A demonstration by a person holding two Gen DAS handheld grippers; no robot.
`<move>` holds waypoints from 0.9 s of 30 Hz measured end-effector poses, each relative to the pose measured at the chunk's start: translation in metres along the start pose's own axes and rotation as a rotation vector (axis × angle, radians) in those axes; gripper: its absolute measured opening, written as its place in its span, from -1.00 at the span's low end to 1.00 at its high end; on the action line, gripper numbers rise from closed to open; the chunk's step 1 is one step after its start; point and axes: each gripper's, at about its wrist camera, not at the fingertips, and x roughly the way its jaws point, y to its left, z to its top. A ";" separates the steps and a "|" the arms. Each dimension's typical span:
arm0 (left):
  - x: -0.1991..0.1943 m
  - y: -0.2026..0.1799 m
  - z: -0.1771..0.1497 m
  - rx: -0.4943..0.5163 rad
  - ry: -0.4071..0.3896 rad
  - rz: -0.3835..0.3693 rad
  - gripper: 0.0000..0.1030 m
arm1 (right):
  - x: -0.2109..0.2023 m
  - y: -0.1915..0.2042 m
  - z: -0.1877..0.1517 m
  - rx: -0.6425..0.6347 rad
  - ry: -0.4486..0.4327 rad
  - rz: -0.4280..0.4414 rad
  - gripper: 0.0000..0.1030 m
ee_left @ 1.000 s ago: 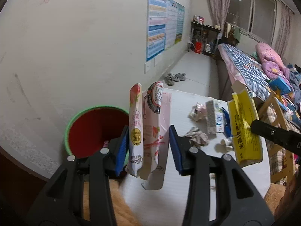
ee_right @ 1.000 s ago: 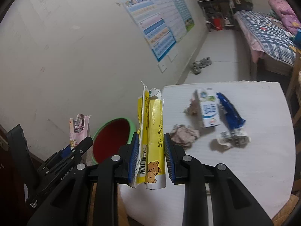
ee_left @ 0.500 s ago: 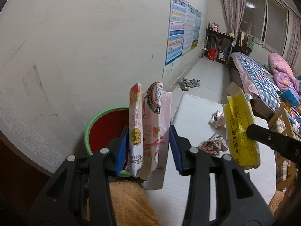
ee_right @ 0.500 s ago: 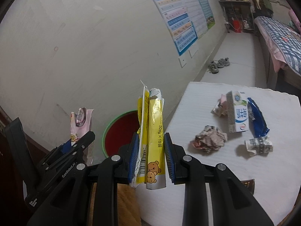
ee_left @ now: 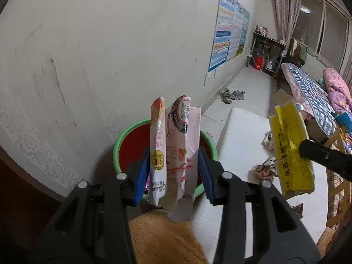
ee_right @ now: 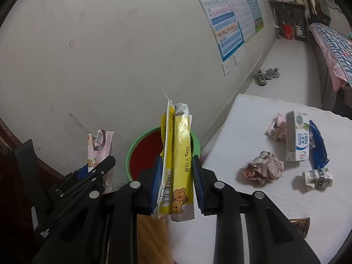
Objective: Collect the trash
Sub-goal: 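Carry both held packets over the red bin and open both tools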
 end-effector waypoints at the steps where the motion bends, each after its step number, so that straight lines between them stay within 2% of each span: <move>1: 0.004 0.004 0.001 -0.004 0.006 0.001 -0.21 | 0.003 0.002 0.001 -0.006 0.003 0.000 -0.47; 13: 0.048 0.035 0.008 -0.078 0.075 -0.017 -0.21 | 0.049 0.023 0.019 -0.077 0.057 0.027 -0.47; 27: 0.089 0.055 0.013 -0.103 0.127 0.001 -0.21 | 0.099 0.041 0.040 -0.122 0.112 0.055 -0.46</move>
